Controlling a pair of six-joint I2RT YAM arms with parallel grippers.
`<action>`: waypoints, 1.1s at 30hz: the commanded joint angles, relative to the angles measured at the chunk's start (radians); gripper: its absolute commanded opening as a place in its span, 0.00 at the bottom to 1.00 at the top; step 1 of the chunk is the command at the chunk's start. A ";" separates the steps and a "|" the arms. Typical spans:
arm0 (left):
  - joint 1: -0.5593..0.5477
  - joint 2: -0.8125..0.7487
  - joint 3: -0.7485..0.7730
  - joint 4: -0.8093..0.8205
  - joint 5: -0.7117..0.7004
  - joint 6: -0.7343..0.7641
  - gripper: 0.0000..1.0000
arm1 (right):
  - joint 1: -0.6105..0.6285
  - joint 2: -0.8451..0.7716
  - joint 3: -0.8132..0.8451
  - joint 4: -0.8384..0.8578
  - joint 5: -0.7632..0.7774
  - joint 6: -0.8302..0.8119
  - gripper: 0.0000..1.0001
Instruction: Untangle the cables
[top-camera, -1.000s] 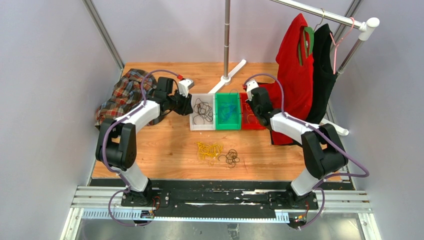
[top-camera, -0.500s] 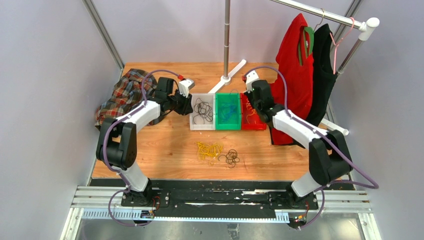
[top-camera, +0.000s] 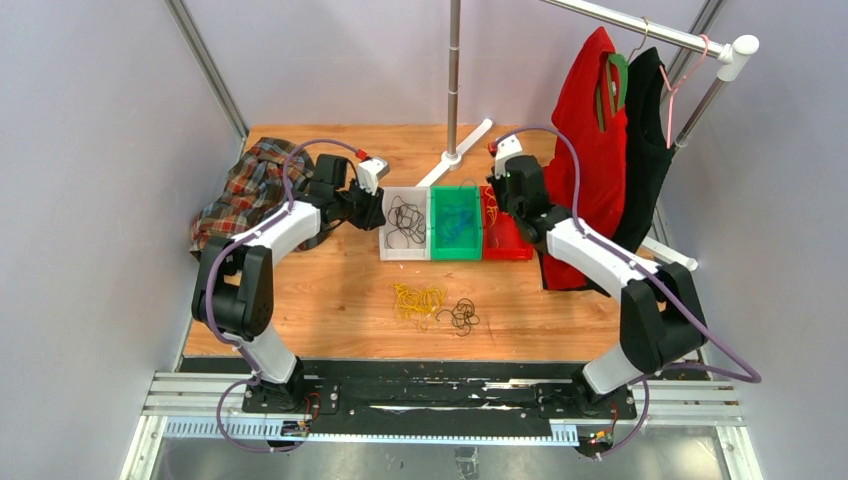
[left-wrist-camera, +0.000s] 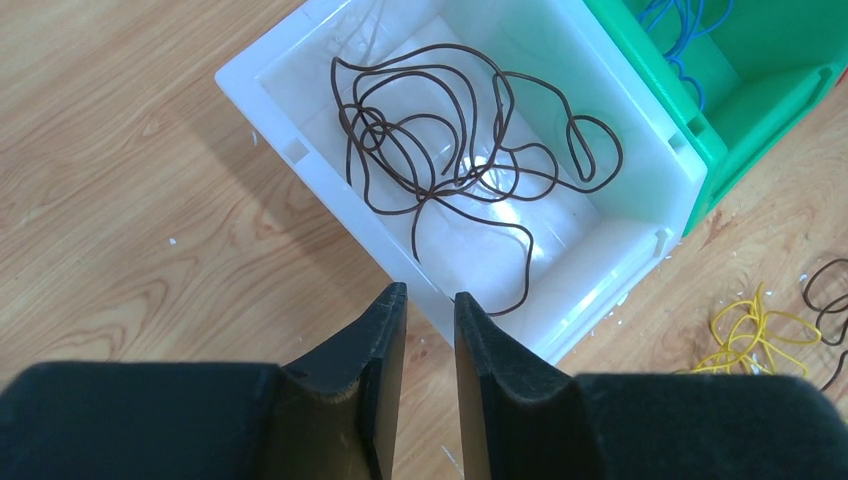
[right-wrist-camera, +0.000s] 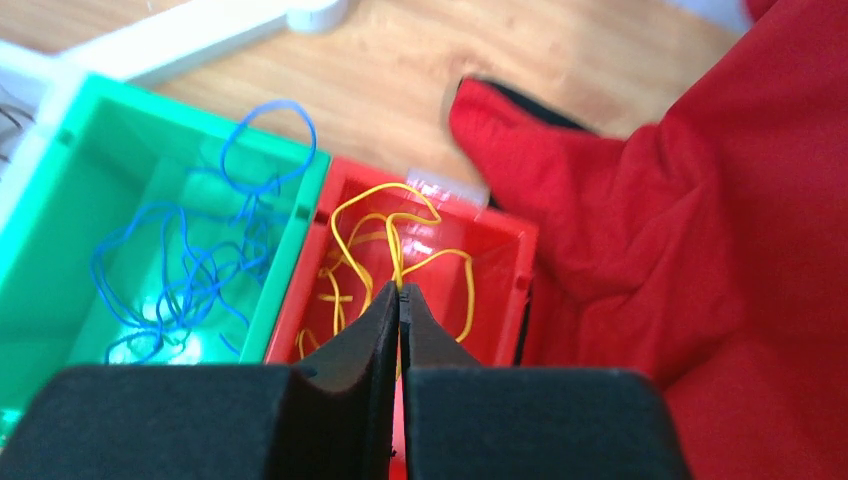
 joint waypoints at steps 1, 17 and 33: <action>-0.003 -0.047 -0.014 -0.023 0.002 0.032 0.28 | -0.032 0.052 -0.048 0.006 -0.019 0.089 0.01; -0.003 -0.148 0.052 -0.279 0.140 0.198 0.42 | 0.022 0.007 0.006 -0.059 0.157 0.014 0.67; -0.222 -0.150 -0.084 -0.387 0.166 0.332 0.44 | 0.106 -0.344 -0.335 0.086 0.044 0.215 0.60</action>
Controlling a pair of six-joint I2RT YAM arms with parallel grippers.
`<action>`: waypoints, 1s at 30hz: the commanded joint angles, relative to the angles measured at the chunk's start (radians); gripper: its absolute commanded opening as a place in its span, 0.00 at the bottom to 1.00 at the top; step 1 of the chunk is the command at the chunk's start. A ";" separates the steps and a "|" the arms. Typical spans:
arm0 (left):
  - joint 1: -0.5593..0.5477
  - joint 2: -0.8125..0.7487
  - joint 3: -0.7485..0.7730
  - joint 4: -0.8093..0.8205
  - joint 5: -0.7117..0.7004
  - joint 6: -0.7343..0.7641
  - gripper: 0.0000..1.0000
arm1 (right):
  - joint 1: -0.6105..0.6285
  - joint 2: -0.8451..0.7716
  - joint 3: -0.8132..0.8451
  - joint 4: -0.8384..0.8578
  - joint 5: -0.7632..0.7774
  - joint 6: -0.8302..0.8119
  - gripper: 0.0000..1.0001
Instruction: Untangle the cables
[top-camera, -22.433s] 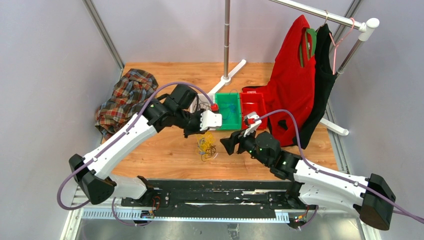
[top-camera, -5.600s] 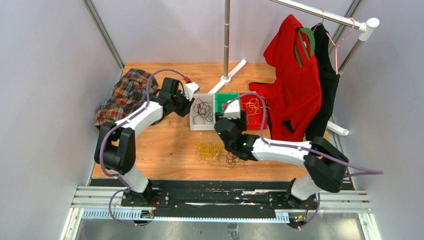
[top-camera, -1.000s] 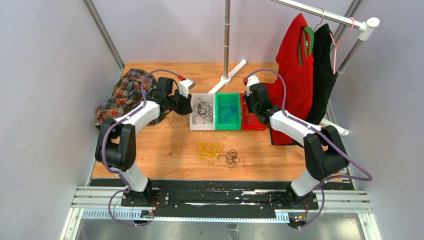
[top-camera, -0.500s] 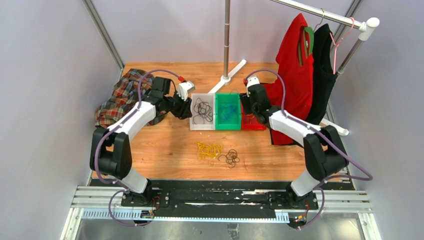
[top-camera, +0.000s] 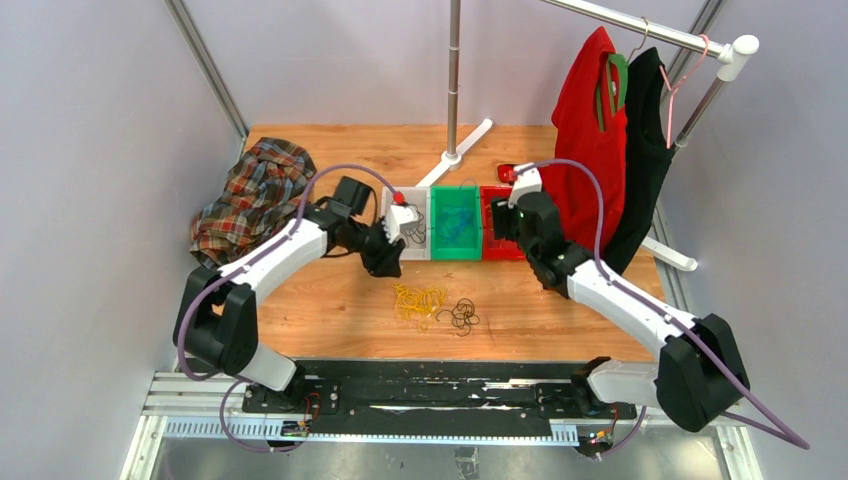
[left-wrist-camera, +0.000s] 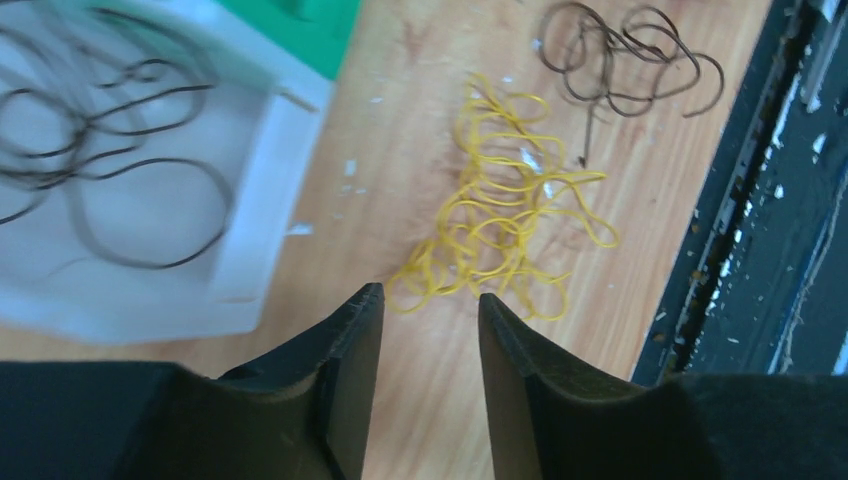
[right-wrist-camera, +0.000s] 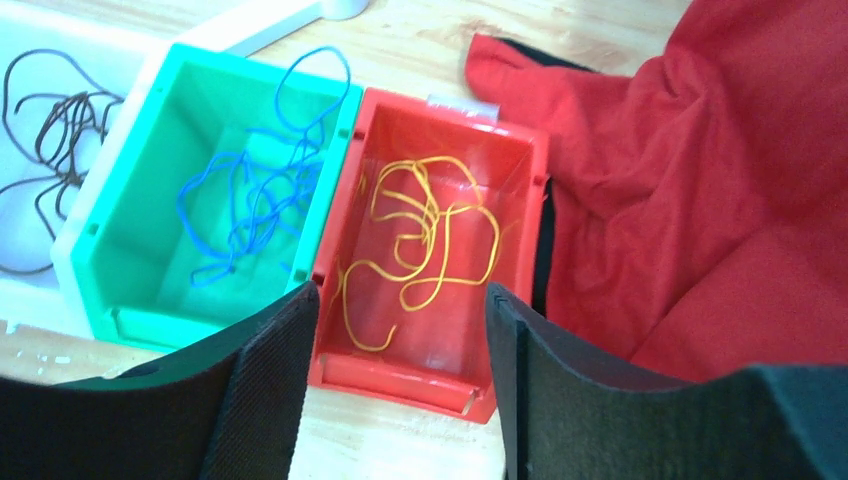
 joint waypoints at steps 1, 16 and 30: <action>-0.073 0.056 -0.037 0.015 -0.025 -0.007 0.43 | 0.041 -0.067 -0.137 0.083 -0.031 0.096 0.59; -0.120 0.166 -0.046 0.016 -0.082 0.198 0.20 | 0.116 -0.100 -0.200 0.126 -0.041 0.157 0.48; -0.127 0.108 -0.102 0.052 -0.139 0.271 0.42 | 0.125 -0.123 -0.194 0.116 -0.047 0.176 0.44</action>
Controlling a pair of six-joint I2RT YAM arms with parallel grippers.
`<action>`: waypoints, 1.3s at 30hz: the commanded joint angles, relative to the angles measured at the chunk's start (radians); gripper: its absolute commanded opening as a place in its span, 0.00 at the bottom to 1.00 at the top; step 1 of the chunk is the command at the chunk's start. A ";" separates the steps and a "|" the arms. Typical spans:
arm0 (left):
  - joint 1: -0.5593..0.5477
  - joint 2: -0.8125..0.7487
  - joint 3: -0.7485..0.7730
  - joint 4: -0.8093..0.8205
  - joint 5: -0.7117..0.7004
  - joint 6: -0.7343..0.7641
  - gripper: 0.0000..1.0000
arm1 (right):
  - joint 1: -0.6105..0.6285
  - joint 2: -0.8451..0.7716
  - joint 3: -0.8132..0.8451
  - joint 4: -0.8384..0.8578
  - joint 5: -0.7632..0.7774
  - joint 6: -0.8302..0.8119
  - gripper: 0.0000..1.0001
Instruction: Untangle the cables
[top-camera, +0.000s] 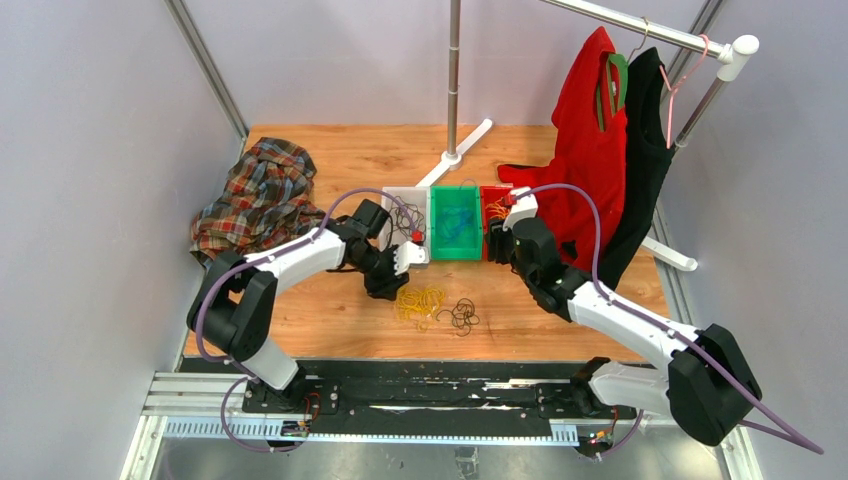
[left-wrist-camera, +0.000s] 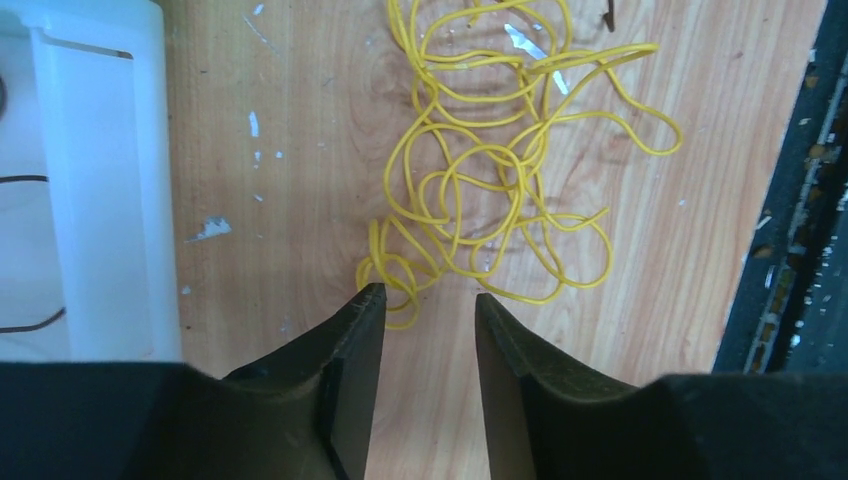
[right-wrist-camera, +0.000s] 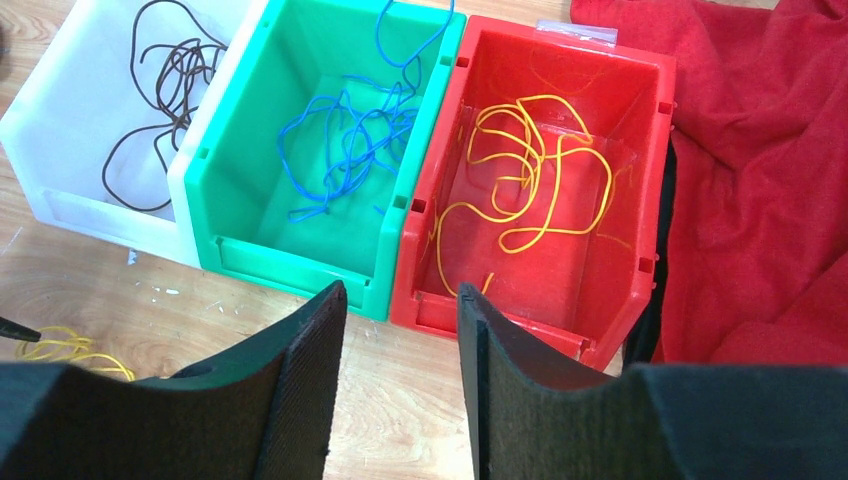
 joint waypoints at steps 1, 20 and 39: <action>-0.011 0.017 0.006 0.074 -0.039 -0.012 0.40 | 0.023 -0.029 -0.002 0.017 0.000 0.024 0.43; -0.020 -0.277 0.272 -0.293 -0.082 -0.132 0.01 | 0.049 -0.064 -0.003 0.131 -0.214 0.100 0.35; -0.020 -0.349 0.539 -0.369 0.055 -0.368 0.01 | 0.285 0.027 0.084 0.443 -0.357 0.231 0.60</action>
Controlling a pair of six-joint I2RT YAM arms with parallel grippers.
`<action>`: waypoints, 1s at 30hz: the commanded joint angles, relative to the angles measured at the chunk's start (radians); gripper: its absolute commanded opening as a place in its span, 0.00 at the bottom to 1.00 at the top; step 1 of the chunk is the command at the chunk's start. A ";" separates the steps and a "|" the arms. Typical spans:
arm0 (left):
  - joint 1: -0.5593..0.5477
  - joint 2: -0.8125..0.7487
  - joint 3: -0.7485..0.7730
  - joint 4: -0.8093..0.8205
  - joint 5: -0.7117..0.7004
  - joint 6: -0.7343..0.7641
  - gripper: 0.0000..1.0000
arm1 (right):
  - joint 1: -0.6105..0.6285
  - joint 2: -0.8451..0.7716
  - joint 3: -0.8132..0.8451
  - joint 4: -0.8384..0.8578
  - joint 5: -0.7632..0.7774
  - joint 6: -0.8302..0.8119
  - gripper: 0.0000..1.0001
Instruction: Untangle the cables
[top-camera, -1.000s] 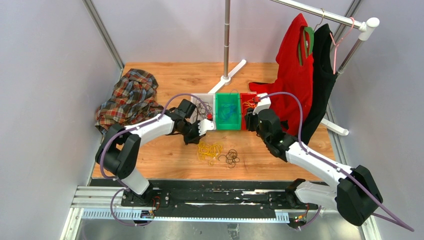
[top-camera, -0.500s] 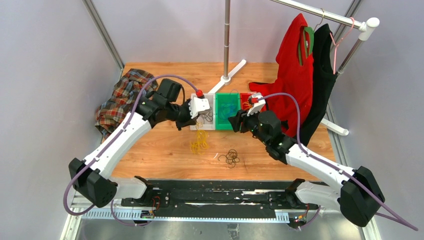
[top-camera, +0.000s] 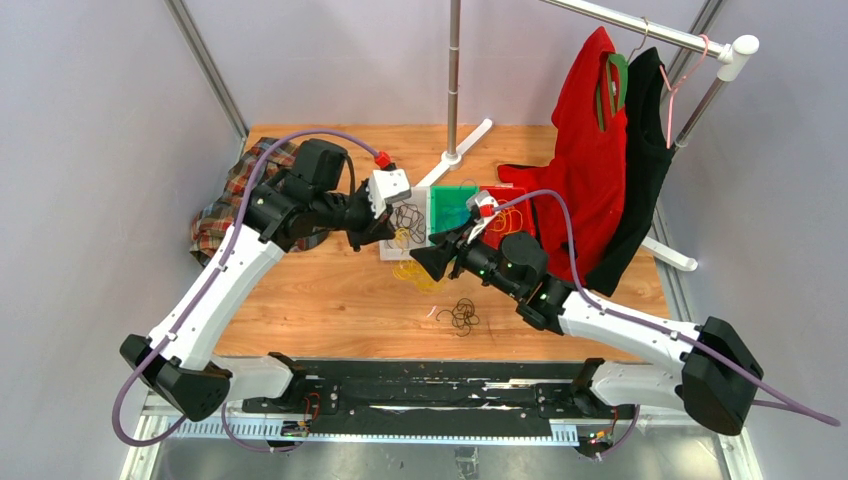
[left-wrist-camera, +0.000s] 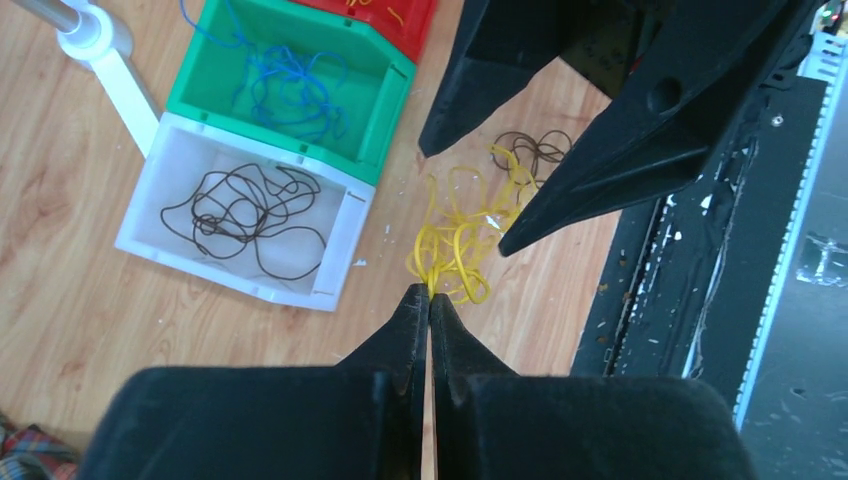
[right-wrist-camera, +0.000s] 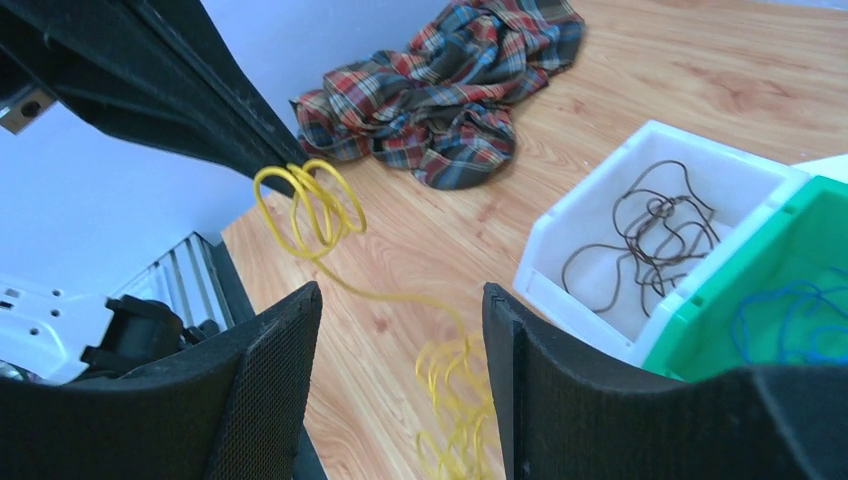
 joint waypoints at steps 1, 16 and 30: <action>-0.010 -0.025 0.015 -0.021 0.060 -0.032 0.01 | 0.021 0.035 0.040 0.111 -0.003 0.041 0.60; -0.010 -0.046 0.106 -0.038 0.182 -0.091 0.01 | 0.034 0.192 0.093 0.165 -0.095 0.044 0.56; -0.010 -0.056 0.290 -0.046 0.237 -0.132 0.00 | 0.051 0.283 0.021 0.189 -0.027 0.059 0.41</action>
